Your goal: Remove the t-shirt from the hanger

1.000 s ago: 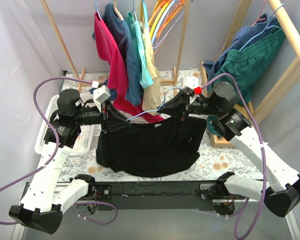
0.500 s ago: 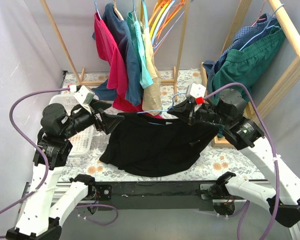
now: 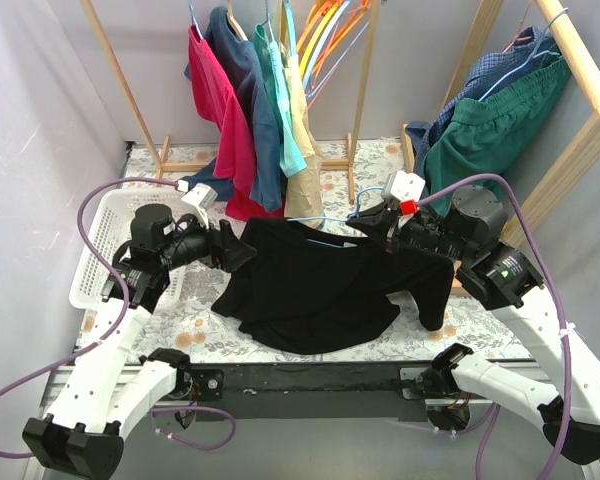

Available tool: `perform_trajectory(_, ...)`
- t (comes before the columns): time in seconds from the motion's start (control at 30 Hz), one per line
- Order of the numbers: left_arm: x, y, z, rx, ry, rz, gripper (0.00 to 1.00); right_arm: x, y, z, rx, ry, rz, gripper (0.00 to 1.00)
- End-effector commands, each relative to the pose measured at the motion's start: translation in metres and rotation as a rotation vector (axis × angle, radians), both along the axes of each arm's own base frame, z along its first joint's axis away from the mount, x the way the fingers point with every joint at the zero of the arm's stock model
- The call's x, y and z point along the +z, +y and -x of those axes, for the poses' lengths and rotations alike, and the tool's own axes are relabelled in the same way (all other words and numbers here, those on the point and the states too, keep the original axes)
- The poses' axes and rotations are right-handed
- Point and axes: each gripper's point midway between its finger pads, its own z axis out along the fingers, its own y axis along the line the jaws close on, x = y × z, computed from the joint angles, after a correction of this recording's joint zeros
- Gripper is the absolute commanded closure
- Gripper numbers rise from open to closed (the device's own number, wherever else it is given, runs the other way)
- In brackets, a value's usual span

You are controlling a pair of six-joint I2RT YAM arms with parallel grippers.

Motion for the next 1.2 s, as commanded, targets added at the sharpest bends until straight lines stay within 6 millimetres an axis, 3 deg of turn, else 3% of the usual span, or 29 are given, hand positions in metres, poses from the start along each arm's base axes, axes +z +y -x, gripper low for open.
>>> perform_trajectory(0.0, -0.005, -0.002, -0.007, 0.020, 0.006, 0.017, 0.29, 0.038, -0.001, 0.009, 0.029, -0.085, -0.083, 0.99)
perform_trajectory(0.07, -0.010, 0.001, -0.016, 0.062, 0.013, 0.019, 0.33, 0.038, 0.000, 0.011, 0.037, -0.078, -0.085, 0.99)
perform_trajectory(0.17, -0.015, 0.002, -0.026, 0.108, 0.034, 0.026, 0.48, 0.030, 0.001, 0.011, 0.042, -0.057, -0.074, 0.99)
perform_trajectory(0.2, -0.014, 0.003, -0.029, 0.119, 0.026, 0.028, 0.67, 0.028, 0.000, 0.010, 0.036, -0.054, -0.069, 0.99)
perform_trajectory(0.27, -0.015, 0.007, -0.037, 0.169, 0.027, 0.024, 0.84, 0.020, -0.001, 0.009, 0.030, -0.034, -0.045, 0.99)
perform_trajectory(0.3, -0.015, 0.010, -0.040, 0.188, 0.022, 0.019, 1.00, 0.017, -0.002, 0.009, 0.026, -0.029, -0.036, 0.99)
perform_trajectory(0.57, -0.001, 0.056, -0.068, 0.504, -0.036, -0.033, 1.00, -0.028, -0.019, 0.016, -0.025, 0.053, 0.081, 0.99)
perform_trajectory(0.67, 0.004, 0.069, -0.073, 0.588, -0.040, -0.049, 1.00, -0.036, -0.032, 0.020, -0.064, 0.052, 0.113, 0.99)
perform_trajectory(0.73, 0.002, 0.081, -0.079, 0.660, -0.029, -0.078, 1.00, -0.032, -0.043, 0.021, -0.105, 0.036, 0.121, 0.99)
perform_trajectory(0.87, -0.014, 0.084, -0.080, 0.680, 0.020, -0.118, 1.00, -0.013, -0.060, 0.026, -0.163, -0.014, 0.104, 0.99)
perform_trajectory(1.0, -0.025, 0.079, -0.077, 0.648, 0.047, -0.116, 1.00, 0.024, -0.079, 0.031, -0.246, -0.104, 0.010, 0.99)
perform_trajectory(1.07, -0.026, 0.079, -0.078, 0.653, 0.054, -0.115, 1.00, 0.039, -0.078, 0.042, -0.211, -0.138, -0.033, 0.99)
perform_trajectory(1.17, -0.018, 0.077, -0.084, 0.652, 0.049, -0.110, 1.00, 0.040, -0.066, 0.061, -0.081, -0.122, -0.014, 0.99)
